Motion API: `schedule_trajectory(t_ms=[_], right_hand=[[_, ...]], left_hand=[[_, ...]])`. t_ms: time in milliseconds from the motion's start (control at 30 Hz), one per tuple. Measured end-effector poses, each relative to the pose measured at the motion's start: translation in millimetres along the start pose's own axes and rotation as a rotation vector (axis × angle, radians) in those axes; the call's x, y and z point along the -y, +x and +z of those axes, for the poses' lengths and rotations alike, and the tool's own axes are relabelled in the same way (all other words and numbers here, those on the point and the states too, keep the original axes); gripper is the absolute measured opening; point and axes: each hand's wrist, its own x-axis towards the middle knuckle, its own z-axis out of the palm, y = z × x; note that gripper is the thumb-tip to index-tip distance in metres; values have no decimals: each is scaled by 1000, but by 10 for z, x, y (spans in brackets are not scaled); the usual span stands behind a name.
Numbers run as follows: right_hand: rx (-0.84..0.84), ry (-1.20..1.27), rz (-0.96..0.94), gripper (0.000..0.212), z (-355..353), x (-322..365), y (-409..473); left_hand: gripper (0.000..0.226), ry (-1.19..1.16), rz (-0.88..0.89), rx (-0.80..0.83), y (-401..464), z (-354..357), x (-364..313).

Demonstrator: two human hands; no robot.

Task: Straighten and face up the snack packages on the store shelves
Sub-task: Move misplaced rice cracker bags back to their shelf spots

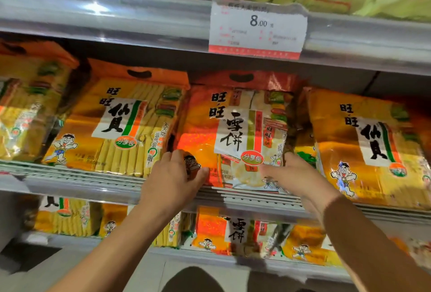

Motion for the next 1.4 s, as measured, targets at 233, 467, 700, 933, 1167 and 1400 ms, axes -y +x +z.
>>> schedule_trajectory(t_ms=[233, 467, 700, 933, 1167, 1400], right_hand=[[32, 383, 18, 76, 25, 191, 73], [-56, 493, -175, 45, -229, 177, -73], [-32, 478, -301, 38, -372, 44, -570], [0, 538, -25, 72, -683, 166, -1429], [24, 470, 217, 21, -1376, 558, -2818], [-169, 632, 442, 25, -1818, 834, -4216]], left_hand=[[52, -83, -13, 16, 24, -11, -37], [47, -626, -20, 20, 73, -207, -30], [58, -1047, 21, 163, -112, -317, -53], [54, -1135, -261, 407, -609, -913, -355], [64, -1052, -306, 650, -1205, -1842, -900], [83, -816, -240, 946, -1653, -2409, -1486]])
